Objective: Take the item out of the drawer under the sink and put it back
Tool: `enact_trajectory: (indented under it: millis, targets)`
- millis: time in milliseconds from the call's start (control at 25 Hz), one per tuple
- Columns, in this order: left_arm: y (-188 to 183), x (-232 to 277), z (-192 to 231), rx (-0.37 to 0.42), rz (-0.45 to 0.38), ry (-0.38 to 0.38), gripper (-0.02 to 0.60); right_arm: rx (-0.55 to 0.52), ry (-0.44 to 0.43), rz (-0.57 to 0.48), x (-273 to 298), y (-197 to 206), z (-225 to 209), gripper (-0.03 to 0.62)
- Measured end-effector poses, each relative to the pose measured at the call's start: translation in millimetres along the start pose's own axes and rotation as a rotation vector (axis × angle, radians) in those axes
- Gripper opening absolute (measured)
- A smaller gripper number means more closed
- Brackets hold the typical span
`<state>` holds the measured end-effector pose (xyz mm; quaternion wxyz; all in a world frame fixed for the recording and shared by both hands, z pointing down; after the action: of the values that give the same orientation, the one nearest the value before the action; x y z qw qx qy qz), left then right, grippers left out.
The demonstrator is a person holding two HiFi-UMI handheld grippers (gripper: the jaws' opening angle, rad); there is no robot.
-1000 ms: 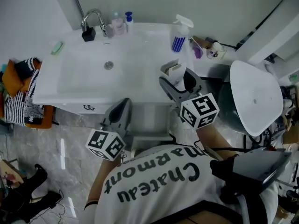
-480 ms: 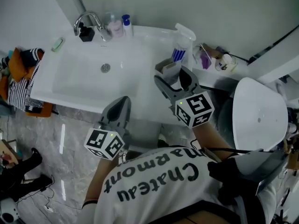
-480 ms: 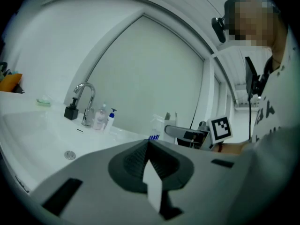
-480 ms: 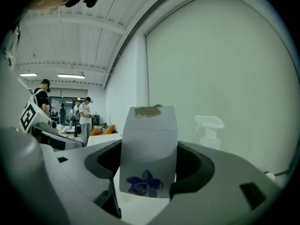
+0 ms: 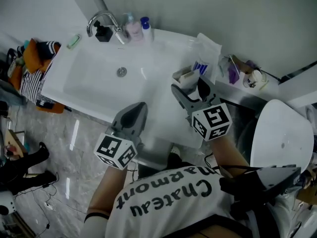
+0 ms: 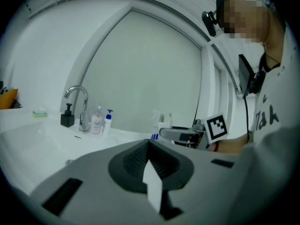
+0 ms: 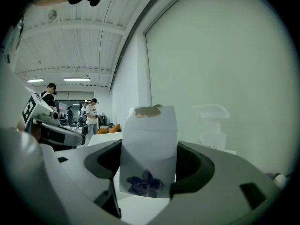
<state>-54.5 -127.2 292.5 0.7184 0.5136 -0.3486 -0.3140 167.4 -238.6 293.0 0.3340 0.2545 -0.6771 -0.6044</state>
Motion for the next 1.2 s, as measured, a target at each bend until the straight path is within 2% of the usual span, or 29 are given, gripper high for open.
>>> enact_trajectory:
  millis: [360,600,920,1200]
  targets:
    - [-9,22,42,-0.075,-0.027,0.092,0.008,0.014,0.075,0.037,25,10,14,0.331]
    - [-17,31,73,-0.079,-0.003,0.159,0.008,0.037,0.149,0.066,48,11,22,0.33]
    - [-19,52,116,-0.084,0.001,0.195,0.008,0.079,0.218,0.096,94,19,14,0.331]
    - [-9,72,131,-0.11,0.004,0.187,0.008,0.119,0.239,0.125,127,27,-6,0.331]
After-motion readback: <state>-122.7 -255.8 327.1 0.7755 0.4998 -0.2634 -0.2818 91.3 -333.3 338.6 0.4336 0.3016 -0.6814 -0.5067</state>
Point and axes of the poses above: the fingertips, and each gripper's own axes: x forward along the fingers, z to its left, y out of its underside, the point moved 10 cm from there along -x, backward along the fingers, and after that the axes turned 6 degrees about y, right-handed, at the moved point
